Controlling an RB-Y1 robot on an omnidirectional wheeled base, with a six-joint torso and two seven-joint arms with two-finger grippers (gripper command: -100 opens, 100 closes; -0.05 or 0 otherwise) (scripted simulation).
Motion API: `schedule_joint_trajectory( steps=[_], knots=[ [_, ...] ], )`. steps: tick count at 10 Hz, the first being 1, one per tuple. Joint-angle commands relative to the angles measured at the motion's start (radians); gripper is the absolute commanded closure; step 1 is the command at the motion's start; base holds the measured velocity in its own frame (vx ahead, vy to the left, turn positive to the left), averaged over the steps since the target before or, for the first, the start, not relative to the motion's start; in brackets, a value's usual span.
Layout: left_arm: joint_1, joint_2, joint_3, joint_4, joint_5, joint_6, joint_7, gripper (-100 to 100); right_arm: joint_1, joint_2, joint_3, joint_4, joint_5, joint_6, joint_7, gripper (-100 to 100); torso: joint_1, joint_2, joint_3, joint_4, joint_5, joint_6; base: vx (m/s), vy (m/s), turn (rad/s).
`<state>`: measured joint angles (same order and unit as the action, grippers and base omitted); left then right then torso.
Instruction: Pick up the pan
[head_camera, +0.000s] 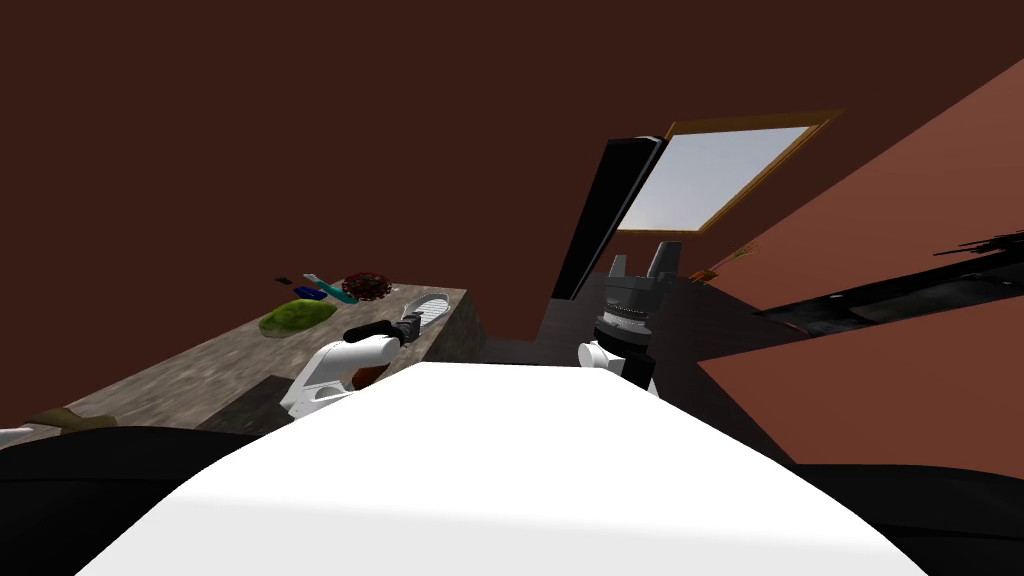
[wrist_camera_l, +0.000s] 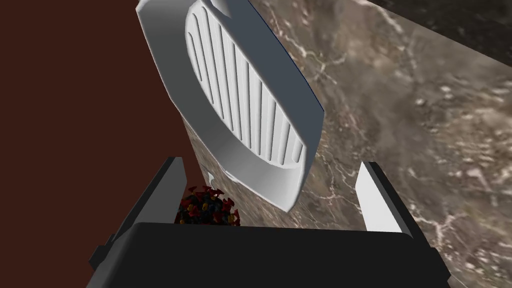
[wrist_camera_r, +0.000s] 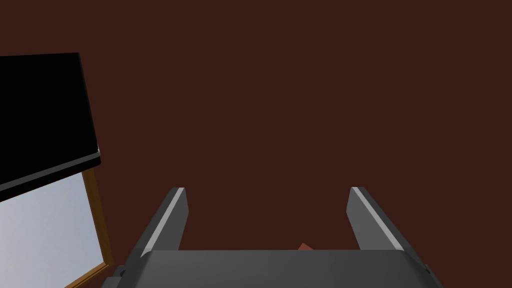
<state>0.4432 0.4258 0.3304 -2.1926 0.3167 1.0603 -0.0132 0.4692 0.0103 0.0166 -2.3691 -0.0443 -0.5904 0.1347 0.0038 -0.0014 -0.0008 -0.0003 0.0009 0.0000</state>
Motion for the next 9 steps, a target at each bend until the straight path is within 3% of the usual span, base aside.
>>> schedule_joint_trajectory(
  steps=[1,3,4,9],
  knots=[
    [-0.008,0.018,0.0,0.003,0.029,0.05,-0.009,-100,0.0,0.0,0.0,0.0,0.0,0.0,0.0,0,0.0,0.0,0.0,0.0,0.0,0.0,0.028,0.084,-0.048],
    [-0.012,0.029,-0.001,0.004,0.046,0.1,-0.014,-100,0.0,0.0,0.0,0.0,0.0,0.0,0.0,0,0.001,0.0,0.0,0.0,0.0,0.0,0.025,0.07,-0.028],
    [-0.012,0.029,-0.001,0.004,0.046,0.1,-0.014,-100,0.0,0.0,0.0,0.0,0.0,0.0,0.0,0,0.001,0.0,0.0,0.0,0.0,0.0,0.02,0.055,-0.017],
    [-0.026,0.071,-0.005,0.006,0.108,0.229,-0.034,-100,0.0,0.0,0.0,0.0,0.0,0.0,0.0,0,0.001,0.0,0.0,0.0,0.0,0.0,0.022,0.069,-0.033]
  ],
)
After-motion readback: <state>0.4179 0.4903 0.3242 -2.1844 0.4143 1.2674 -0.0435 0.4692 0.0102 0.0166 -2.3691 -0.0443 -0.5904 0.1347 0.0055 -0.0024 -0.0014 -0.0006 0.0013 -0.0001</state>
